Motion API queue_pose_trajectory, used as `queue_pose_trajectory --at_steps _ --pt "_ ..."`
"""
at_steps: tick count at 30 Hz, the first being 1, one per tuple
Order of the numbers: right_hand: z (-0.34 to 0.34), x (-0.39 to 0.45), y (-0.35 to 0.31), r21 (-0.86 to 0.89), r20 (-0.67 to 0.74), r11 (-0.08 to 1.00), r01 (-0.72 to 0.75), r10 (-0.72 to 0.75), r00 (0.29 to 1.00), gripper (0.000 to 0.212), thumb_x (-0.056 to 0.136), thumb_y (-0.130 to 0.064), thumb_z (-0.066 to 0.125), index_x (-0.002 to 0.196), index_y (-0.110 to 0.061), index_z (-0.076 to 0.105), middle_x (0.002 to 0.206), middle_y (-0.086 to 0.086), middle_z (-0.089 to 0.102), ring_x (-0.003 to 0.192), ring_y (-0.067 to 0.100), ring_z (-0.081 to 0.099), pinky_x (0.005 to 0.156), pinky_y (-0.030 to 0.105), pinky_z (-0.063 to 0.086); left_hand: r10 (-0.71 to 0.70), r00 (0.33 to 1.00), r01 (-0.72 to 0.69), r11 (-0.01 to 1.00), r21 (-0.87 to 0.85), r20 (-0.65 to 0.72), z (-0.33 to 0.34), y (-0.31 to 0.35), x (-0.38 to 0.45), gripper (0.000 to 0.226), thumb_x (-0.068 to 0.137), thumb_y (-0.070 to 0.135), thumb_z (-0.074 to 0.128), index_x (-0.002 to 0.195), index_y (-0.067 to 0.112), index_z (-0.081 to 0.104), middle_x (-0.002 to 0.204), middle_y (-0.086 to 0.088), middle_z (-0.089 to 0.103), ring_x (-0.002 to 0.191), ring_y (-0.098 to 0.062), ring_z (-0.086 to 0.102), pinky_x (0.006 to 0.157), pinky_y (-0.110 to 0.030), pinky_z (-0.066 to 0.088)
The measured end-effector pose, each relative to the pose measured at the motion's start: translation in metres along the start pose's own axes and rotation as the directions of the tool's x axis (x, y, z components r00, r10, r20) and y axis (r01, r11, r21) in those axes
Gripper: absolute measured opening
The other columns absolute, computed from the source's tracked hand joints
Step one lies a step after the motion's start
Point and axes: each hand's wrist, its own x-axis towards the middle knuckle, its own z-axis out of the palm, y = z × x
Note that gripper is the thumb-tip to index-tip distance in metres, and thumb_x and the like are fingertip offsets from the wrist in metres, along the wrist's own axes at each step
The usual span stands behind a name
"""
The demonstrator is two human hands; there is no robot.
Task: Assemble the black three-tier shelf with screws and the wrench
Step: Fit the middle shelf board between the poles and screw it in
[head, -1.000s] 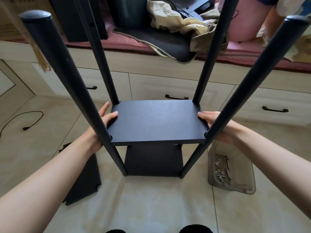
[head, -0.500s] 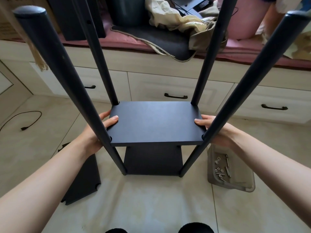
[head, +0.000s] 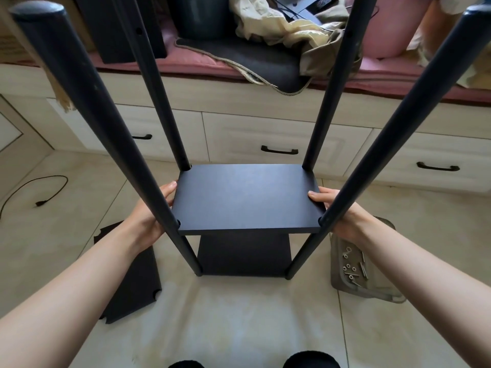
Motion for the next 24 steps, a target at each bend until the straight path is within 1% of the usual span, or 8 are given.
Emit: queue_pose_trajectory --at_steps 2,4,6,11,14,17,20,24 --pt "0.003 -0.003 0.001 0.016 -0.031 1.000 0.024 -0.024 0.999 0.049 0.072 -0.021 0.071 0.119 -0.009 0.064 0.099 0.006 0.076 0.082 0.021 0.074 0.060 0.030 0.058 -0.004 0.999 0.003 0.999 -0.035 -0.053 -0.003 0.002 -0.005 0.024 0.105 0.031 0.049 0.125 0.023 0.061 0.121 -0.006 0.067 0.107 -0.024 0.069 0.062 -0.030 0.059" --pt "0.007 -0.008 0.002 0.038 -0.046 0.999 0.031 -0.029 0.999 0.050 0.072 -0.020 0.071 0.120 -0.008 0.063 0.101 0.007 0.076 0.084 0.022 0.074 0.061 0.031 0.059 0.005 0.997 -0.008 1.000 -0.030 -0.083 -0.006 0.003 -0.014 0.033 0.107 0.028 0.046 0.135 0.013 0.056 0.127 -0.009 0.064 0.114 -0.027 0.064 0.072 -0.037 0.058" --pt "0.011 -0.013 0.003 0.063 -0.070 0.997 0.034 -0.030 0.997 0.054 0.072 -0.018 0.071 0.124 -0.005 0.061 0.110 0.012 0.073 0.088 0.025 0.073 0.064 0.033 0.058 0.025 0.993 -0.025 1.000 0.007 -0.116 -0.009 0.004 -0.022 0.030 0.107 0.027 0.045 0.128 0.010 0.060 0.126 -0.011 0.064 0.114 -0.028 0.064 0.080 -0.040 0.055" --pt "0.023 -0.025 0.012 0.110 -0.180 0.992 0.056 -0.035 0.983 0.041 0.086 -0.009 0.067 0.126 -0.002 0.059 0.115 0.014 0.069 0.092 0.028 0.069 0.067 0.036 0.055 0.062 0.969 -0.055 0.998 0.037 -0.238 -0.007 -0.004 -0.048 0.018 0.105 0.017 0.050 0.101 0.011 0.067 0.105 -0.008 0.071 0.100 -0.021 0.070 0.074 -0.029 0.054" --pt "0.031 -0.032 0.017 0.125 -0.220 0.990 0.070 -0.042 0.975 0.040 0.088 -0.007 0.065 0.127 0.000 0.057 0.125 0.019 0.065 0.100 0.033 0.066 0.069 0.036 0.053 0.120 0.956 -0.092 0.989 0.115 -0.266 -0.001 -0.016 -0.062 0.020 0.104 0.016 0.050 0.102 0.011 0.069 0.116 -0.010 0.069 0.117 -0.025 0.062 0.097 -0.036 0.049" --pt "0.036 -0.040 0.017 0.102 -0.228 0.993 0.052 -0.027 0.973 0.041 0.090 -0.004 0.062 0.130 0.004 0.055 0.129 0.022 0.061 0.103 0.034 0.062 0.073 0.038 0.052 0.042 0.932 -0.035 0.999 0.027 -0.360 0.012 -0.018 -0.076 0.028 0.106 0.026 0.044 0.121 0.014 0.065 0.140 -0.017 0.056 0.126 -0.034 0.055 0.111 -0.046 0.042" --pt "0.038 -0.050 0.014 0.086 -0.210 0.996 -0.012 0.030 0.977 0.044 0.089 -0.003 0.058 0.132 0.000 0.054 0.124 0.020 0.063 0.099 0.034 0.063 0.068 0.037 0.051 -0.052 0.957 0.014 0.991 -0.132 -0.285 0.026 -0.017 -0.086 0.029 0.107 0.032 0.040 0.125 0.016 0.056 0.141 -0.016 0.053 0.124 -0.037 0.055 0.102 -0.052 0.045" --pt "0.031 -0.059 0.013 0.047 -0.176 0.996 -0.070 0.077 0.981 0.035 0.090 -0.006 0.058 0.125 -0.006 0.059 0.099 0.015 0.067 0.081 0.032 0.065 0.068 0.040 0.058 -0.064 0.978 0.029 0.984 -0.177 -0.198 0.030 -0.014 -0.085 0.042 0.106 0.042 0.039 0.140 0.018 0.049 0.145 -0.011 0.050 0.136 -0.033 0.045 0.109 -0.060 0.036"
